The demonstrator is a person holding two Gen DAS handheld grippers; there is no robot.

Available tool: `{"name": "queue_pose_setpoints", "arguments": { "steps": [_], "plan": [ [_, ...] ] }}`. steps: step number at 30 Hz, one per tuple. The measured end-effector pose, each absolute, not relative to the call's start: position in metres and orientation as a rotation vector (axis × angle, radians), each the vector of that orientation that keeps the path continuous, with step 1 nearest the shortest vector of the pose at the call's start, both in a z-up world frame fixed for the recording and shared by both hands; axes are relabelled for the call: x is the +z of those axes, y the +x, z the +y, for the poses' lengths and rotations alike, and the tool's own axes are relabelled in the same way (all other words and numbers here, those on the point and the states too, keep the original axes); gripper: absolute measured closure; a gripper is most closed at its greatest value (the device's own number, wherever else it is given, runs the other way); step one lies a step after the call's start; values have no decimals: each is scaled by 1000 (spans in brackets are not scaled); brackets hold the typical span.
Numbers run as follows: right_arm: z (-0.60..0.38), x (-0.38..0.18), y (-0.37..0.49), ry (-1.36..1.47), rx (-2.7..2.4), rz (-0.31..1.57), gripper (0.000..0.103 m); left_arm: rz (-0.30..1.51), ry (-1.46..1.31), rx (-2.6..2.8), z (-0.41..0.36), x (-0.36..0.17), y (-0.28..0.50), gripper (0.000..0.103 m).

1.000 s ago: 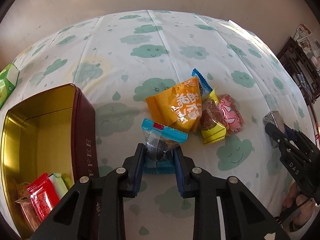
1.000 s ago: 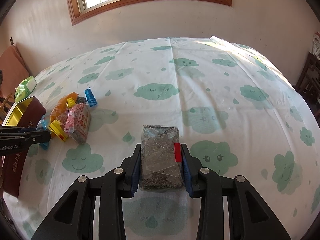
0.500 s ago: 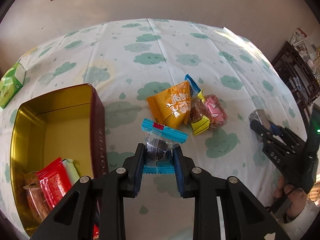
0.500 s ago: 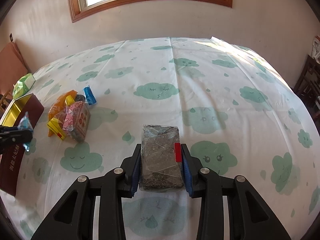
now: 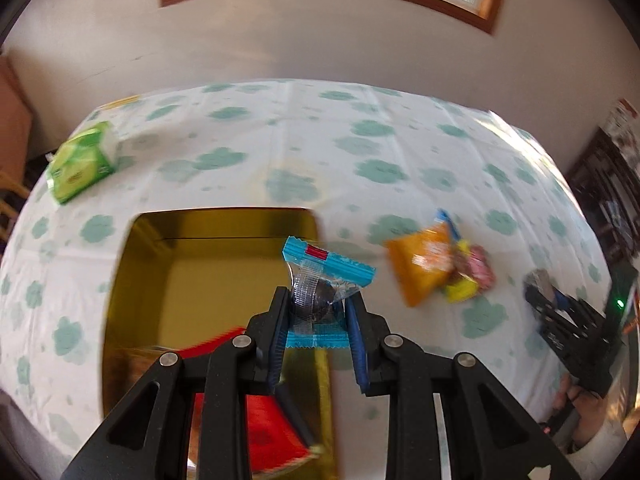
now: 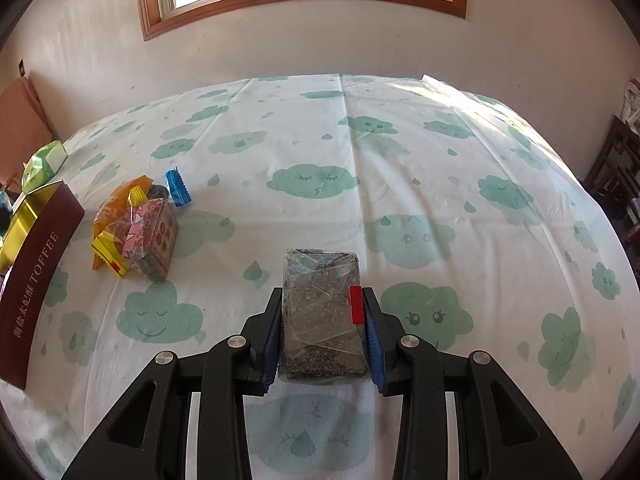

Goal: Organize snacks
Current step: 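Lower the blue-ended candy into the gold tin and open the left gripper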

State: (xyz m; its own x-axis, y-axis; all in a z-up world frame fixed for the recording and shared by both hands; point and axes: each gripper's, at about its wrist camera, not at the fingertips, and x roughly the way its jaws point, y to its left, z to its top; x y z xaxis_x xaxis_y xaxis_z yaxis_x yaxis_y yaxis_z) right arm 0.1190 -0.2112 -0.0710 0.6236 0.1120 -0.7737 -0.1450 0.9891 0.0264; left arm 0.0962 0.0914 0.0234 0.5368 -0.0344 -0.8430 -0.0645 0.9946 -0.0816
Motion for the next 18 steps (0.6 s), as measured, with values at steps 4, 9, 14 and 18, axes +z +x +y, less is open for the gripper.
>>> {"name": "queue_pose_setpoints", "arguments": {
  "steps": [4, 9, 14, 18],
  "plan": [
    [-210, -71, 119, -42, 145, 885, 66, 1008, -118, 97, 125, 18, 100, 78],
    [-210, -71, 119, -49, 141, 886, 66, 1059, -155, 163, 161, -2, 107, 78],
    [-210, -71, 119, -52, 138, 886, 66, 1085, -153, 211, 176, -18, 111, 78],
    [-208, -71, 119, -53, 137, 886, 66, 1107, -155, 217, 180, -27, 111, 78]
  ]
}}
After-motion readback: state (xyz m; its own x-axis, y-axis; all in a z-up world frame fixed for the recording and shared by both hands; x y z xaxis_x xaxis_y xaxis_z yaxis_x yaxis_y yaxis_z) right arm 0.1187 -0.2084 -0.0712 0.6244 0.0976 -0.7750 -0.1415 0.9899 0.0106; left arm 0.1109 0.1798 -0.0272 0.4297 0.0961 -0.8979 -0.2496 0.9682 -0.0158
